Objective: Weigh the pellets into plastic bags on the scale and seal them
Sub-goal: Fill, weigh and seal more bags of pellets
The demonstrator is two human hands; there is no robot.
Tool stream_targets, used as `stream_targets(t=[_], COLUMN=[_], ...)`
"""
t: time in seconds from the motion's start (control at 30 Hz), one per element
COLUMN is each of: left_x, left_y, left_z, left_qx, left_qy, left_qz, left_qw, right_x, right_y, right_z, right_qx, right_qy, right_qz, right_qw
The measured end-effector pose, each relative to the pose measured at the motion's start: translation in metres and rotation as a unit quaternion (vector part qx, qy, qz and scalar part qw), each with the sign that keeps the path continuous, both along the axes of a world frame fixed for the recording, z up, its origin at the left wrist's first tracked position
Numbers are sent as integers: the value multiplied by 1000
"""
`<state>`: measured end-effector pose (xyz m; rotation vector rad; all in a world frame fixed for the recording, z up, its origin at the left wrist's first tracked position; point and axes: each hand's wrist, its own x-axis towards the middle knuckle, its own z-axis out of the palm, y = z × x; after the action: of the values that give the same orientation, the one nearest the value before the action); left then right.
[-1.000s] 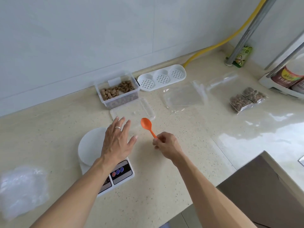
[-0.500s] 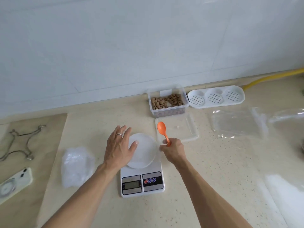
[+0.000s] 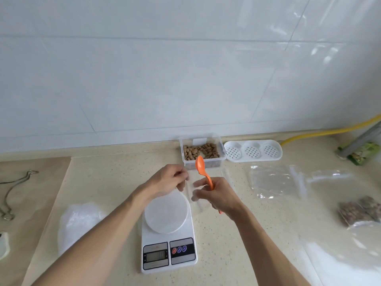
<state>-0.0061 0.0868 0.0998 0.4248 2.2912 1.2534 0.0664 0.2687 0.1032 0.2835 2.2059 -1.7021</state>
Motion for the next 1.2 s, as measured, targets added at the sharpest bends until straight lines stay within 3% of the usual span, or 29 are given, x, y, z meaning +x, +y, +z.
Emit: stream_targets(t=[0.17,0.33,0.47,0.57,0.67,0.73,0.9,1.03,1.13,1.2], left_x=[-2,-13,-23,-30,-38,-44,-54,-37,-33,-36], left_y=[14,-8,-31,-38,-44,-48,-34,-12,-7,-10], left_z=[22,25,29,27,19,15,13,17,12,7], left_qx=[72,-24,-43,21,131,120,-76,-199,-174,-140], left_qy=[-24,26,43,-4,-114,-129,40,156,223,207], left_qz=[-38,-90,-102,-103,-104,-107,-123,-208,-188,-160], left_qw=[996,995,993,994,979,979,989,945,940,955], right_x=[2,5,9,10,8,4,-16,-33,-42,-47], right_y=[-4,10,16,12,7,4,-6,-16,-22,-23], right_z=[20,22,26,28,33,35,23,10,6,4], right_qx=[50,4,-28,-102,-191,-195,-127,-119,-125,-123], right_qy=[39,22,3,-6,-5,-10,-29,-42,-55,-58], right_qz=[18,-83,-97,-109,-114,-104,-172,-192,-164,-152], right_qw=[998,996,995,989,975,975,976,973,977,979])
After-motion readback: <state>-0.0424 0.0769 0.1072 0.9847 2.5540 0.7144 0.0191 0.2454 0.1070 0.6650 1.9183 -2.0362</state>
